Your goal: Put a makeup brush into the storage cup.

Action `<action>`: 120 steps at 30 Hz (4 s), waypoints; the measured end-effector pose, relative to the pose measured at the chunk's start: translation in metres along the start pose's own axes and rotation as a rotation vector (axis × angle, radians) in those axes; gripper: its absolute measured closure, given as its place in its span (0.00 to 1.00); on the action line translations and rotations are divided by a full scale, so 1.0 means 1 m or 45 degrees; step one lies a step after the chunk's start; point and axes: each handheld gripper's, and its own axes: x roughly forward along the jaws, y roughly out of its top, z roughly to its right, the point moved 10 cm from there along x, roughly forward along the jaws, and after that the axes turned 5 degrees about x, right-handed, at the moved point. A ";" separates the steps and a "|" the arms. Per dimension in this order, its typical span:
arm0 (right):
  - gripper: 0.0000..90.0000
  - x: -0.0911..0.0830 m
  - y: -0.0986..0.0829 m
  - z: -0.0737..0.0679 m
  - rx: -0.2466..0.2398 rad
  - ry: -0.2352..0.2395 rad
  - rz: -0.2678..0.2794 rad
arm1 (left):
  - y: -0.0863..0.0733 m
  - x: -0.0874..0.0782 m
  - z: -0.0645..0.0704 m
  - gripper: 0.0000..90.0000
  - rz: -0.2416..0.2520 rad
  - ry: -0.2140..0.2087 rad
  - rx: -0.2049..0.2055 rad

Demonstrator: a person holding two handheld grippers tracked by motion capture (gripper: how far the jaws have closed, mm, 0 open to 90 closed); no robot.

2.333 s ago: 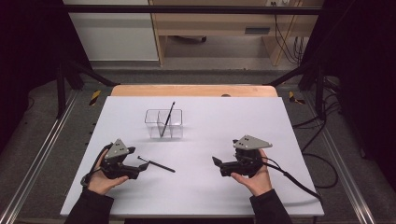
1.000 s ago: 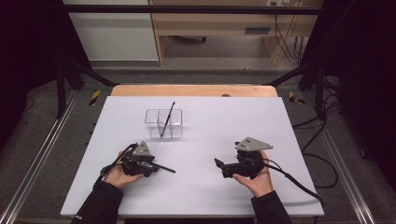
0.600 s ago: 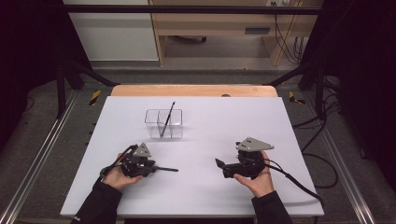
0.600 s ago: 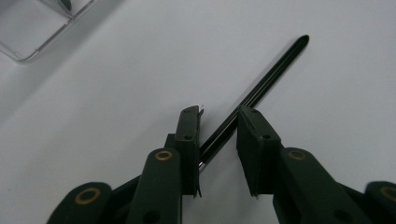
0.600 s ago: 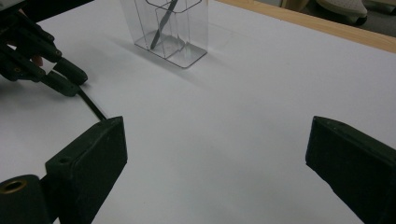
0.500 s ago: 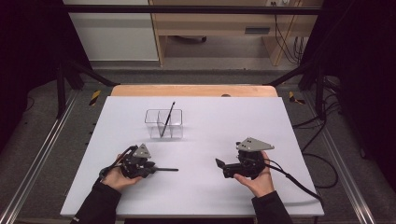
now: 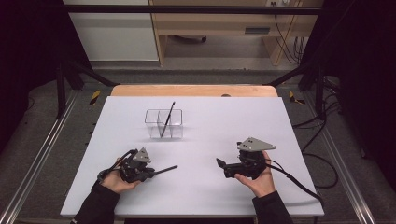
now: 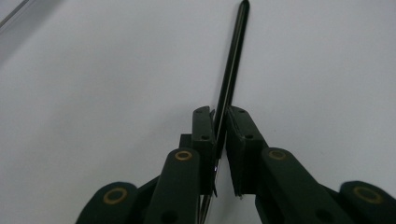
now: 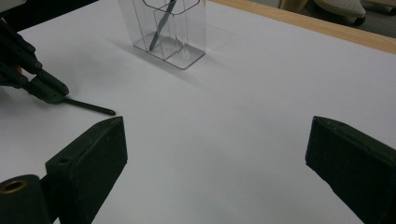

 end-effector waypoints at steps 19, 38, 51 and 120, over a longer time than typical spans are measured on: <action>0.07 -0.003 0.003 0.004 0.001 -0.003 0.002 | 0.003 0.001 -0.006 0.83 -0.122 0.041 0.033; 0.06 -0.003 0.002 0.008 -0.022 -0.013 -0.038 | 0.006 0.003 -0.002 0.93 -0.265 0.023 0.061; 0.06 -0.008 0.008 0.003 -0.123 -0.016 -0.088 | 0.019 -0.012 -0.003 0.93 -0.168 0.017 0.077; 0.64 0.013 0.006 -0.072 -0.927 0.172 -0.324 | 0.148 -0.035 0.074 0.93 -0.012 -0.270 0.435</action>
